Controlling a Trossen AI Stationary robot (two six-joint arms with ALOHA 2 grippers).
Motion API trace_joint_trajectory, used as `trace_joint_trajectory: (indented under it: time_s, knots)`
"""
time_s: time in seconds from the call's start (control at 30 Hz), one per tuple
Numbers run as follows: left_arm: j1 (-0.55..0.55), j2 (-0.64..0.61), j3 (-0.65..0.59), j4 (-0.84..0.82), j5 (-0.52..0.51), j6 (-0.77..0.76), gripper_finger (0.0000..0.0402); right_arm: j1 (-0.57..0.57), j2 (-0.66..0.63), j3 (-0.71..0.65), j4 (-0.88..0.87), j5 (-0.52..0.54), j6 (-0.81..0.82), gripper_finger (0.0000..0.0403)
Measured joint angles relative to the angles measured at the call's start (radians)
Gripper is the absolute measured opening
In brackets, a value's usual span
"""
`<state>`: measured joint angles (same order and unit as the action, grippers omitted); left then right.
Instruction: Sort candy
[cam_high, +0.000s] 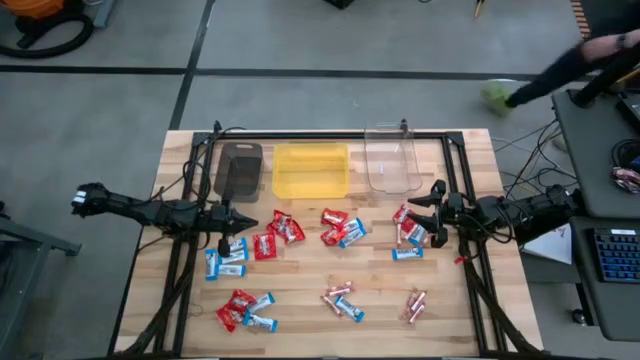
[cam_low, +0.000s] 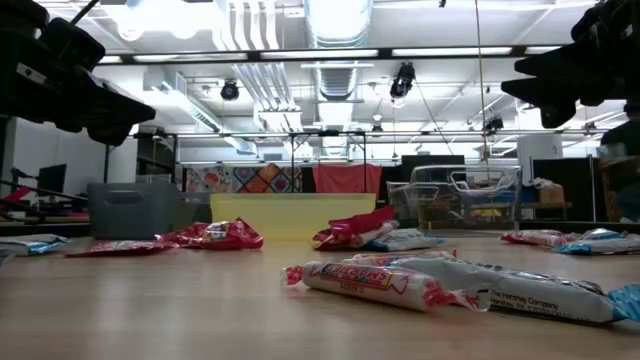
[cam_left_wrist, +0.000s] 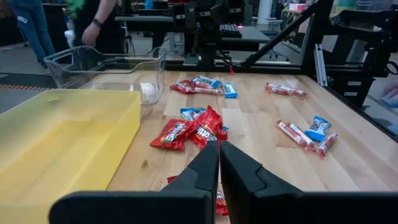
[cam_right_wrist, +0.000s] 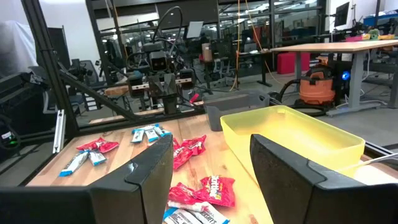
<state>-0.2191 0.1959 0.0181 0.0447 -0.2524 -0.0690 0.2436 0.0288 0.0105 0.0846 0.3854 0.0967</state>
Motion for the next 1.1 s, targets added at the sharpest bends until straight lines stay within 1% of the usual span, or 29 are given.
trace_joint_trajectory:
  time_s: [1.07,1.1]
  knots:
    - [0.000,0.000,0.000,0.000,0.000,0.000,0.0000,0.000,0.000,0.000,0.000,0.000,0.000,0.0203]
    - [0.000,0.000,0.000,0.004,0.000,0.022,0.0000,0.000,0.000,0.000,0.000,0.000,0.000,0.0203]
